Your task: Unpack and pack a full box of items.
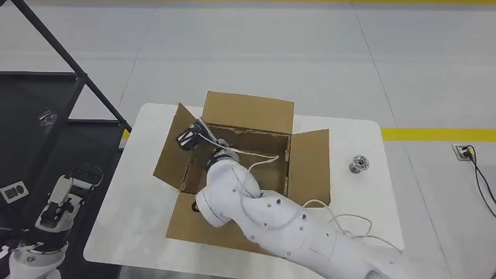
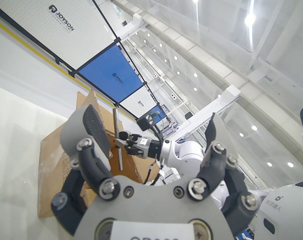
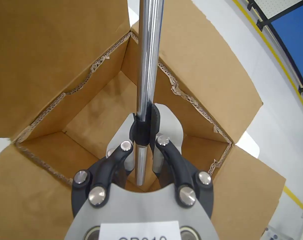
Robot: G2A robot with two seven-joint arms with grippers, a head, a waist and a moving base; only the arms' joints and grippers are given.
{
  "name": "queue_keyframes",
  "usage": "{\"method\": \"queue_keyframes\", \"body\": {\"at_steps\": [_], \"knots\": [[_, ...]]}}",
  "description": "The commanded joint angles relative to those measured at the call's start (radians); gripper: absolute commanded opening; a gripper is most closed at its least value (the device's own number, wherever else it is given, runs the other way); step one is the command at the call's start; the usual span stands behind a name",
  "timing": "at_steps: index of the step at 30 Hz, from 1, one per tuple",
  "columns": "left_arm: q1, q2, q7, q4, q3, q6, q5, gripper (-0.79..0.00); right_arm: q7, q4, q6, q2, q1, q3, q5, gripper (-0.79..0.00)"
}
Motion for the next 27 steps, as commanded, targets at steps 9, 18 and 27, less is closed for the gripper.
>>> {"method": "queue_keyframes", "body": {"at_steps": [9, 18, 27], "knots": [[0.0, 0.0, 0.0, 0.0, 0.0, 0.0, 0.0, 0.0, -0.003, 0.422, -0.109, -0.154, 0.08, -0.061, 0.078, -0.785], [0.0, 0.0, 0.0, 0.0, 0.0, 0.0, 0.0, 0.0, -0.005, 0.68, -0.226, -0.252, 0.138, -0.022, 0.213, -0.785], [0.0, 0.0, 0.0, 0.0, 0.0, 0.0, 0.0, 0.0, -0.074, 0.842, -0.255, -0.315, 0.157, -0.003, 0.257, -0.785]]}}
